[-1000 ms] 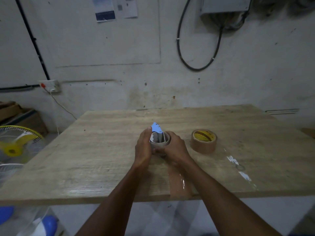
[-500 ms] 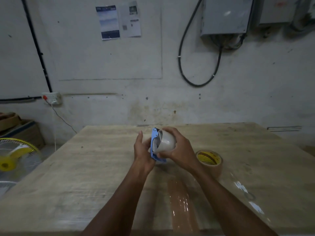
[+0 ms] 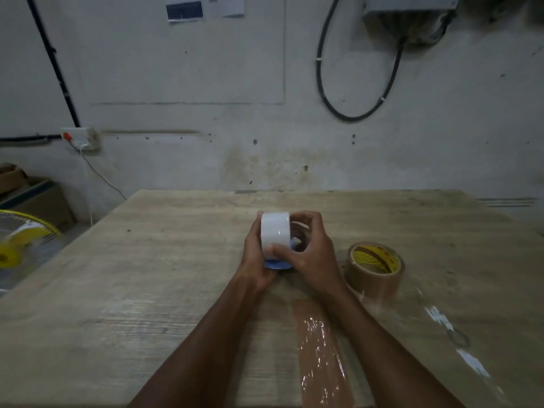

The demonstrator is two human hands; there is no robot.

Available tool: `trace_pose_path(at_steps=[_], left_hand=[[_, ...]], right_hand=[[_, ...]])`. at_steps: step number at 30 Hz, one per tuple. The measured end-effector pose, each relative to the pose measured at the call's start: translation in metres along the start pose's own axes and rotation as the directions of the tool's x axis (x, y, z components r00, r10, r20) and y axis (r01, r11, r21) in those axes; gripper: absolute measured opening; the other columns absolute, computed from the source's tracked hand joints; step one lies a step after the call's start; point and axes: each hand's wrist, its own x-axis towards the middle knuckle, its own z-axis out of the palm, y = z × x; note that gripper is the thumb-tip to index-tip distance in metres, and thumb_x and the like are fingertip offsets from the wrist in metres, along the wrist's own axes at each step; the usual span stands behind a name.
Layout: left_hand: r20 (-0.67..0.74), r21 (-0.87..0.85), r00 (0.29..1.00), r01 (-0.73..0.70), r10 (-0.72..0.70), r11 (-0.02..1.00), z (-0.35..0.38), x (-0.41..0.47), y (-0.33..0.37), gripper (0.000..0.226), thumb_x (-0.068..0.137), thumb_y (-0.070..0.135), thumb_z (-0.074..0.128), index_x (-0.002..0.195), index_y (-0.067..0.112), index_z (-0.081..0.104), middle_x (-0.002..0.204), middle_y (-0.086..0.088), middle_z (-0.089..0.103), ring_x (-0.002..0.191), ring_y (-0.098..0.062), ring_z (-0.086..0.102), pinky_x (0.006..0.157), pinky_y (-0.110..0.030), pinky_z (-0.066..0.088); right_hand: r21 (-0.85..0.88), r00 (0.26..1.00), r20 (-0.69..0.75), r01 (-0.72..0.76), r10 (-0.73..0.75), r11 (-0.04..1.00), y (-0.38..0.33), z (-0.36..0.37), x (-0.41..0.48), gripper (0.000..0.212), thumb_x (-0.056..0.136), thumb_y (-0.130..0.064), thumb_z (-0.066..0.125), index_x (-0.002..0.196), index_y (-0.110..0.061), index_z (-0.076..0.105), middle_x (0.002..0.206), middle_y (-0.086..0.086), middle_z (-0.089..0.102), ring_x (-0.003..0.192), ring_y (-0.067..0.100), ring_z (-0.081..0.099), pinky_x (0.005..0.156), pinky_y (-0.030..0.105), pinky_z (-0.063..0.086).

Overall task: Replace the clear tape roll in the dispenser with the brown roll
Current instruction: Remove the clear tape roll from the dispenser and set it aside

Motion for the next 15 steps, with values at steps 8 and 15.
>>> trace_pose_path(at_steps=[8,15], left_hand=[[-0.039,0.072,0.997,-0.070,0.073,0.995,0.0007,0.0046,-0.0016,0.057,0.097,0.055,0.047,0.097,0.003,0.071,0.081,-0.014,0.069,0.069,-0.024,0.068,0.058,-0.033,0.058],[-0.048,0.096,0.992,-0.108,0.113,0.990,-0.0027,-0.0005,0.0023,0.054,0.098,0.056,0.044,0.095,0.009,0.070,0.081,-0.012,0.070,0.069,-0.022,0.067,0.057,-0.031,0.056]], right_hand=[[-0.012,1.000,0.027,-0.009,0.009,1.000,-0.0023,0.0003,0.0000,0.059,0.071,-0.042,0.084,0.120,-0.026,0.055,0.120,-0.016,0.062,0.107,0.000,0.060,0.082,0.024,0.058],[-0.067,0.996,0.084,0.043,-0.038,0.997,0.0029,-0.0007,-0.0002,0.037,0.079,-0.050,0.068,0.094,-0.016,0.071,0.099,-0.003,0.071,0.095,0.009,0.065,0.080,0.020,0.050]])
